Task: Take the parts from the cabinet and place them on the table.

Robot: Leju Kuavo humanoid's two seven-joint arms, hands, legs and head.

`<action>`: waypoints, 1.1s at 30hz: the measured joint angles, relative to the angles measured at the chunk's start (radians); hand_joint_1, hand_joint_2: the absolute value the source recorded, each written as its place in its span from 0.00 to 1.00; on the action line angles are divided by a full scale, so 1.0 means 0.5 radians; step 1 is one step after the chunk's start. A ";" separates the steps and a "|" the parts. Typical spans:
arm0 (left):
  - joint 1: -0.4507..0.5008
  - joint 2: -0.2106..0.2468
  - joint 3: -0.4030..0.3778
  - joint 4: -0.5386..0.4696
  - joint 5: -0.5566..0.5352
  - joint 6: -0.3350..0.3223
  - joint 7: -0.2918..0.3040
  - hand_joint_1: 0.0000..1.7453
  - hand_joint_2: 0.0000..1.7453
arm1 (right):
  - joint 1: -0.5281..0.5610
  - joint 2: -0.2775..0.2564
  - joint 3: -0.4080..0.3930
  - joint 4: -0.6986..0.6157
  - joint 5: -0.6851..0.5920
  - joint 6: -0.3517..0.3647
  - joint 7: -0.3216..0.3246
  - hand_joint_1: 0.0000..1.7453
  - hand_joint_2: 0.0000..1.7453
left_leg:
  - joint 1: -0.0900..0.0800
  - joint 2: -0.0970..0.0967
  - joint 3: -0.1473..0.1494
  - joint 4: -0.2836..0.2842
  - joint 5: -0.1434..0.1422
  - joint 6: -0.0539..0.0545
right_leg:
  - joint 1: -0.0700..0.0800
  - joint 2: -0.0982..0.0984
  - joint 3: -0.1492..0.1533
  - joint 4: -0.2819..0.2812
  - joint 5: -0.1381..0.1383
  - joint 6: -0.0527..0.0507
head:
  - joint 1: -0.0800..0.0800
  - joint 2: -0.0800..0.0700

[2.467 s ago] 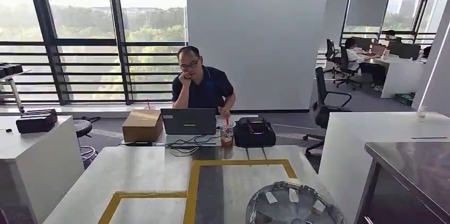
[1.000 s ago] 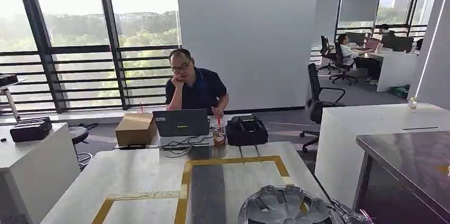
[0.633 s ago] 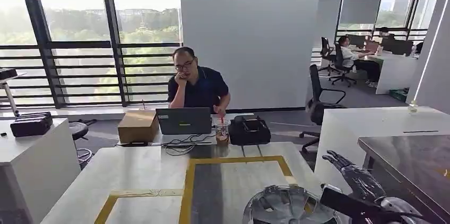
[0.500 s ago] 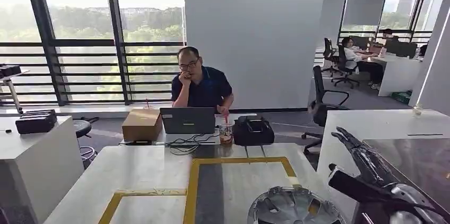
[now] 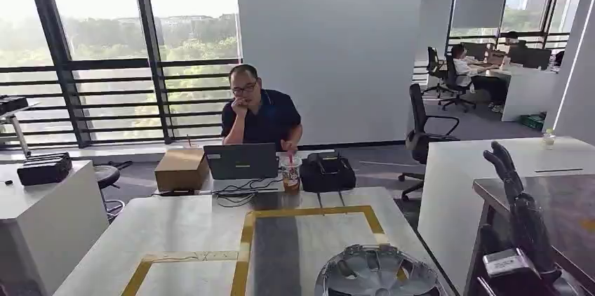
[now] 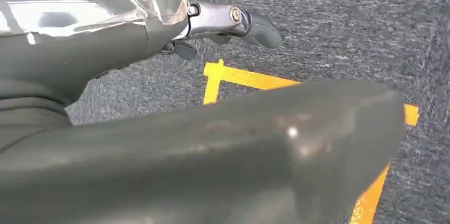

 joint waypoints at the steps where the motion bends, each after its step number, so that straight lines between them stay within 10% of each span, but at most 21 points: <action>1: 0.005 0.000 0.009 -0.005 0.005 0.000 -0.004 0.00 0.00 | 0.088 0.015 -0.026 -0.062 0.000 -0.015 -0.016 0.00 0.00 | 0.001 0.000 -0.049 0.097 -0.021 -0.002 | 0.003 0.000 0.000 0.000 -0.001 -0.001 | 0.000 0.000; 3: 0.011 0.000 0.031 -0.023 0.021 -0.001 -0.004 0.00 0.00 | 0.274 0.049 -0.085 -0.185 0.000 -0.047 -0.062 0.00 0.00 | 0.001 0.000 -0.017 0.010 0.064 0.003 | 0.006 0.000 0.002 0.000 -0.002 -0.001 | -0.002 0.000; 5: 0.012 0.000 0.049 -0.046 0.037 -0.001 -0.004 0.00 0.00 | 0.415 0.076 -0.139 -0.284 -0.018 -0.063 -0.109 0.00 0.00 | -0.002 -0.001 0.148 -0.320 0.223 0.023 | 0.009 0.003 0.005 0.000 -0.002 -0.001 | -0.004 0.000; 16: 0.011 -0.001 0.066 -0.091 0.055 -0.001 -0.004 0.00 0.00 | 0.577 0.129 -0.210 -0.394 -0.034 -0.086 -0.163 0.00 0.00 | -0.018 -0.003 0.237 -0.497 0.233 0.042 | 0.026 0.004 -0.001 0.000 -0.005 0.009 | -0.002 -0.001; 17: 0.021 -0.021 0.101 -0.202 0.125 -0.036 0.026 0.00 0.00 | 0.829 0.239 -0.269 -0.545 -0.013 -0.086 -0.199 0.00 0.00 | -0.002 -0.003 0.273 -0.547 0.262 0.088 | 0.017 0.002 -0.005 -0.004 -0.006 0.049 | -0.002 0.000; 18: 0.024 -0.071 0.125 -0.341 0.181 -0.111 0.094 0.00 0.00 | 0.948 0.299 -0.295 -0.608 -0.011 -0.085 -0.224 0.00 0.00 | -0.017 0.000 0.279 -0.561 0.275 0.107 | 0.017 0.002 -0.135 0.288 -0.159 0.021 | 0.008 0.000; 21: 0.039 -0.147 0.143 -0.522 0.231 -0.225 0.172 0.00 0.00 | 1.080 0.356 -0.294 -0.634 -0.032 -0.066 -0.240 0.00 0.00 | -0.023 -0.001 0.276 -0.559 0.274 0.108 | 0.014 0.001 -0.291 0.623 -0.261 0.034 | 0.013 0.000; 25: 0.046 -0.275 0.151 -0.821 0.297 -0.385 0.294 0.00 0.00 | 1.166 0.432 -0.288 -0.682 -0.037 -0.021 -0.246 0.00 0.00 | -0.023 -0.003 0.275 -0.535 0.262 0.088 | -0.002 -0.005 0.022 0.028 -0.049 0.096 | 0.018 0.000; 30: 0.061 -0.369 0.149 -1.093 0.346 -0.453 0.356 0.00 0.00 | 1.274 0.527 -0.279 -0.733 -0.046 0.023 -0.230 0.00 0.00 | -0.026 0.000 0.265 -0.512 0.246 0.041 | 0.002 0.002 0.036 -0.005 -0.031 0.010 | 0.012 0.000; 33: 0.068 -0.401 0.149 -1.175 0.360 -0.474 0.372 0.00 0.00 | 1.308 0.571 -0.279 -0.758 -0.059 0.030 -0.211 0.00 0.00 | -0.013 0.000 0.147 -0.248 0.064 0.005 | -0.001 0.000 0.035 -0.006 -0.027 -0.014 | 0.005 0.000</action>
